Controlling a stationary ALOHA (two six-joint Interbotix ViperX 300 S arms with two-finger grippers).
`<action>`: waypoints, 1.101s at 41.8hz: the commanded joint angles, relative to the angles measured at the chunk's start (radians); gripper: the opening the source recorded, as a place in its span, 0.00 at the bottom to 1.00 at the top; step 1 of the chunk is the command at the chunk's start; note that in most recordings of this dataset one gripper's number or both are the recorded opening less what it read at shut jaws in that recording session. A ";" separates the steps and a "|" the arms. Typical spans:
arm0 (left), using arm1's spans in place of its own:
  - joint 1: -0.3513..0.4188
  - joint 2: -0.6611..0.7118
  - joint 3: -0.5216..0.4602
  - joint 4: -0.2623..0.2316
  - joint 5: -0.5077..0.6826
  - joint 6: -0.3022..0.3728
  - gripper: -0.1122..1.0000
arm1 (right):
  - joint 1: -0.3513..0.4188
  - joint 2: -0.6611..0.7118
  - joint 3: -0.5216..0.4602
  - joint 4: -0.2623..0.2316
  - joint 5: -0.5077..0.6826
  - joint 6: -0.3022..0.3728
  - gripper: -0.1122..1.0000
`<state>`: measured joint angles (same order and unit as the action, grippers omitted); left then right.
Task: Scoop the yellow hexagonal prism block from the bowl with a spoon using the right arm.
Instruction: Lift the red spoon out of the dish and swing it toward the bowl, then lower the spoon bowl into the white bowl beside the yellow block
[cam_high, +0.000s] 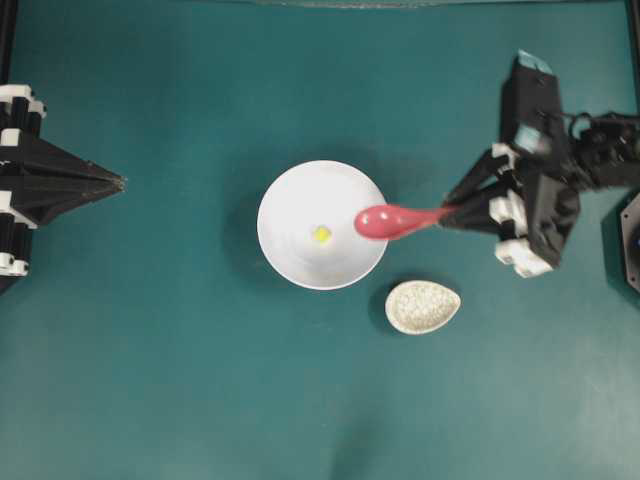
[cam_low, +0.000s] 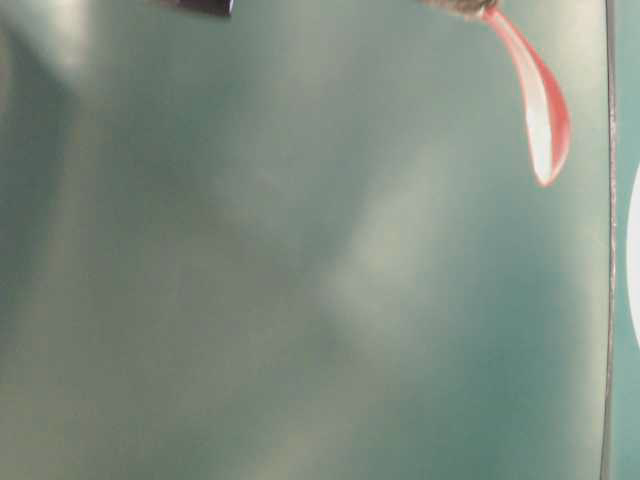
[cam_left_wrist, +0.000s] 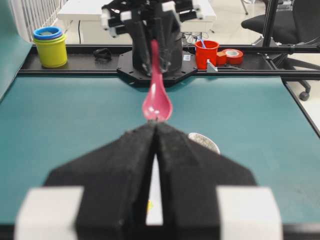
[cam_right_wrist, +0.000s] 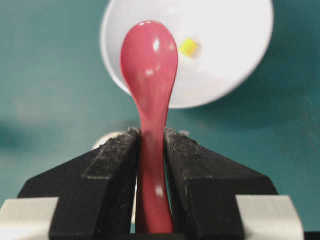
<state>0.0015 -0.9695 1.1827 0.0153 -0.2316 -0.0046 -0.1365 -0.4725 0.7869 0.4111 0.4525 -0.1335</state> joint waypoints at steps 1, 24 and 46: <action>0.000 0.005 -0.018 0.002 -0.005 -0.002 0.10 | -0.026 0.034 -0.080 0.002 0.083 0.003 0.31; 0.000 0.005 -0.018 0.002 0.020 0.005 0.10 | -0.072 0.385 -0.443 -0.040 0.491 0.032 0.31; 0.000 0.005 -0.020 0.002 0.023 0.012 0.10 | -0.057 0.499 -0.509 -0.120 0.565 0.094 0.31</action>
<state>0.0015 -0.9695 1.1827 0.0138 -0.2040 0.0061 -0.1979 0.0383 0.3007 0.2915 1.0324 -0.0399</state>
